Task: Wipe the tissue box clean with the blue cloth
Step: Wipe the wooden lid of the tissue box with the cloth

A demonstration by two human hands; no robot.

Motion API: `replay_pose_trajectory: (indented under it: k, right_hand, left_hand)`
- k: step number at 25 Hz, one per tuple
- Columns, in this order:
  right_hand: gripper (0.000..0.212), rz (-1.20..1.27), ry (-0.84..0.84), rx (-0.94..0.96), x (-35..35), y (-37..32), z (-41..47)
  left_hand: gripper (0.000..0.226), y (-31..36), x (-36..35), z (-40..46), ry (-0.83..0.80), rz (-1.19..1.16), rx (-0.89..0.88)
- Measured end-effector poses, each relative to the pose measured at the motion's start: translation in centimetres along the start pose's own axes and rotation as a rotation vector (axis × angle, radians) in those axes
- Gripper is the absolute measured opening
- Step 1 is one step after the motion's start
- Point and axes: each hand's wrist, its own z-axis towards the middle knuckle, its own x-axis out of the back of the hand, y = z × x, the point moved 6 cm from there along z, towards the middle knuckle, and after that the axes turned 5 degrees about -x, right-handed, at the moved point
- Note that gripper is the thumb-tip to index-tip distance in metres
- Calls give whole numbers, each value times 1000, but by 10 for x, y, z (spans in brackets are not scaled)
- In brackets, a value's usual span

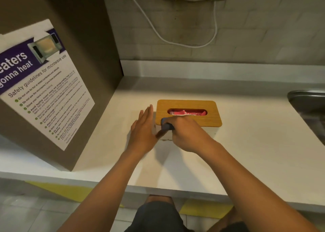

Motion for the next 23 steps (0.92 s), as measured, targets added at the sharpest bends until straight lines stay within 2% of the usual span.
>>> replay_pose_trajectory:
  k: [4, 6, 8, 11, 14, 19, 23]
  right_hand:
    - [37, 32, 334, -164, 42, 31, -36]
    - [34, 3, 491, -288, 66, 54, -52]
    - [28, -21, 556, -374, 78, 74, -57]
    - [29, -110, 475, -403, 59, 80, -46]
    - [33, -150, 467, -401, 32, 68, -33]
    - [25, -228, 451, -299, -2, 26, -12]
    - [26, -139, 368, -224, -26, -7, 0]
  left_hand:
    - [89, 10, 2, -9, 40, 151, -192]
    - [83, 11, -1, -10, 16, 154, -213]
    - [80, 10, -8, -11, 15, 141, -222]
    - [77, 9, -16, -13, 40, 101, -200]
    - [81, 8, -16, -12, 1, 137, -193]
    - [84, 6, -18, -12, 17, 144, -214]
    - [86, 7, -14, -5, 14, 189, -167]
